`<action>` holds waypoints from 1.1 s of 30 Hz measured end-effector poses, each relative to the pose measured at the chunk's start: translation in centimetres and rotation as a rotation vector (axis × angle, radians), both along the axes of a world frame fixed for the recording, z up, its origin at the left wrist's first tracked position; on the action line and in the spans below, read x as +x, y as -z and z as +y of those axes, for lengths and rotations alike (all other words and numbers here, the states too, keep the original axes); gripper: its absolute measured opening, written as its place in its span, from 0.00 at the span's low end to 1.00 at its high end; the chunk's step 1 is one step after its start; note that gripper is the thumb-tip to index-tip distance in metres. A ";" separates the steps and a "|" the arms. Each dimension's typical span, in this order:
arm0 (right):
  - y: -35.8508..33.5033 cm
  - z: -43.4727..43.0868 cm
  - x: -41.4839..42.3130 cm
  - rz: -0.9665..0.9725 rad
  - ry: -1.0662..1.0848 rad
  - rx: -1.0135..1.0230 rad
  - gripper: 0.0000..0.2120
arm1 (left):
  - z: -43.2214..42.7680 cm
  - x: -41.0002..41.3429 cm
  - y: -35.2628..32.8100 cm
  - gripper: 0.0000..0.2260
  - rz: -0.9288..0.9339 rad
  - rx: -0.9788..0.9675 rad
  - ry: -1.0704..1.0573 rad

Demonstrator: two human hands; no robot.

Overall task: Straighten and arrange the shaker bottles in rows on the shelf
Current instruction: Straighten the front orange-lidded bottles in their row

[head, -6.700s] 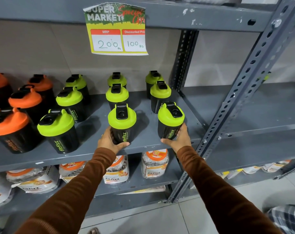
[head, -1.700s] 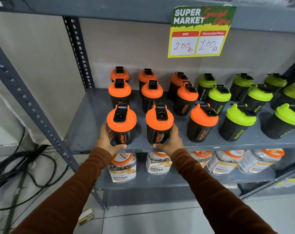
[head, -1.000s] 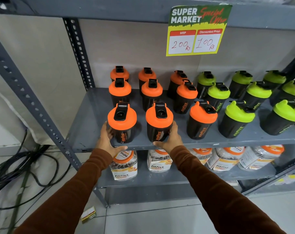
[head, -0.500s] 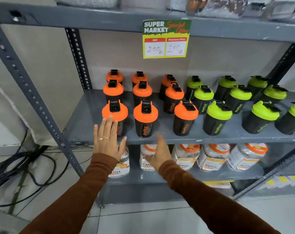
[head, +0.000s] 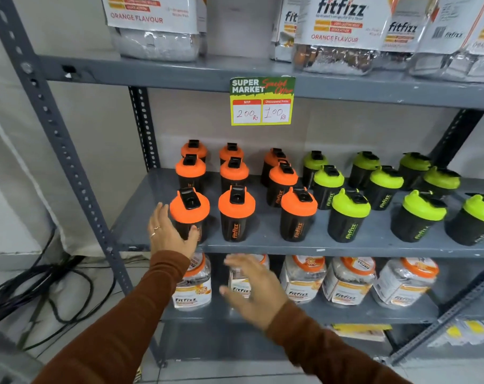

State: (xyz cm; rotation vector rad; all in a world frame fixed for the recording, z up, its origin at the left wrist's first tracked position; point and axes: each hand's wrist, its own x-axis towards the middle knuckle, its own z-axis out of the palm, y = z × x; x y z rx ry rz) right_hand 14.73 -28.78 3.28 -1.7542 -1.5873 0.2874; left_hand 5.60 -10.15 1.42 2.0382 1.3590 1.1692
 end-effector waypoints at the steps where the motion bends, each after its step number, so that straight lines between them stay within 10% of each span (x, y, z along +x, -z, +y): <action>1: -0.1 1.4 0.6 0.059 0.069 -0.050 0.22 | 0.0 0.0 0.3 0.36 -0.034 -0.097 0.002; 9: 1.7 9.5 5.9 0.423 0.493 -0.177 0.32 | 1.6 0.9 1.5 0.50 -0.186 -0.460 0.067; 33: 3.7 13.0 6.9 0.545 0.516 -0.218 0.35 | 5.3 -0.5 3.2 0.48 -0.203 -0.541 0.323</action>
